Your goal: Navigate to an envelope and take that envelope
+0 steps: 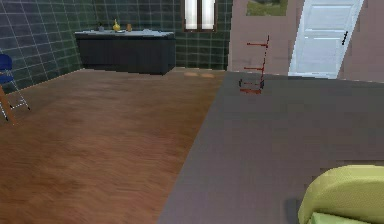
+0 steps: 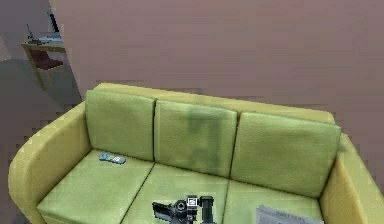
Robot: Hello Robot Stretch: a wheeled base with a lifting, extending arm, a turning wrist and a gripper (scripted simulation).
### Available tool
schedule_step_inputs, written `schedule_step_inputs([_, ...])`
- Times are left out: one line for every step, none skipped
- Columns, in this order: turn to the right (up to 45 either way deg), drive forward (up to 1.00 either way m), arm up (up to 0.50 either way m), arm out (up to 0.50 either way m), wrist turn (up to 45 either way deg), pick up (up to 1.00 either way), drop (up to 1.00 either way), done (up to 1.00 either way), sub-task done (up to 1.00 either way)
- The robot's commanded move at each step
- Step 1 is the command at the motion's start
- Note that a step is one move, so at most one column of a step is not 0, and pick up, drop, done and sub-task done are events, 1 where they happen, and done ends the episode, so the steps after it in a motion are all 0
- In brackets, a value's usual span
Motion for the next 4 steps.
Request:
schedule_step_inputs([0.0,0.0,0.0,0.0,45.0,0.0,0.0,0.0,0.0])
schedule_step_inputs([0.0,0.0,0.0,0.0,45.0,0.0,0.0,0.0,0.0])
schedule_step_inputs([0.0,0.0,0.0,0.0,45.0,0.0,0.0,0.0,0.0])
schedule_step_inputs([0.0,0.0,0.0,0.0,6.0,0.0,0.0,0.0,0.0])
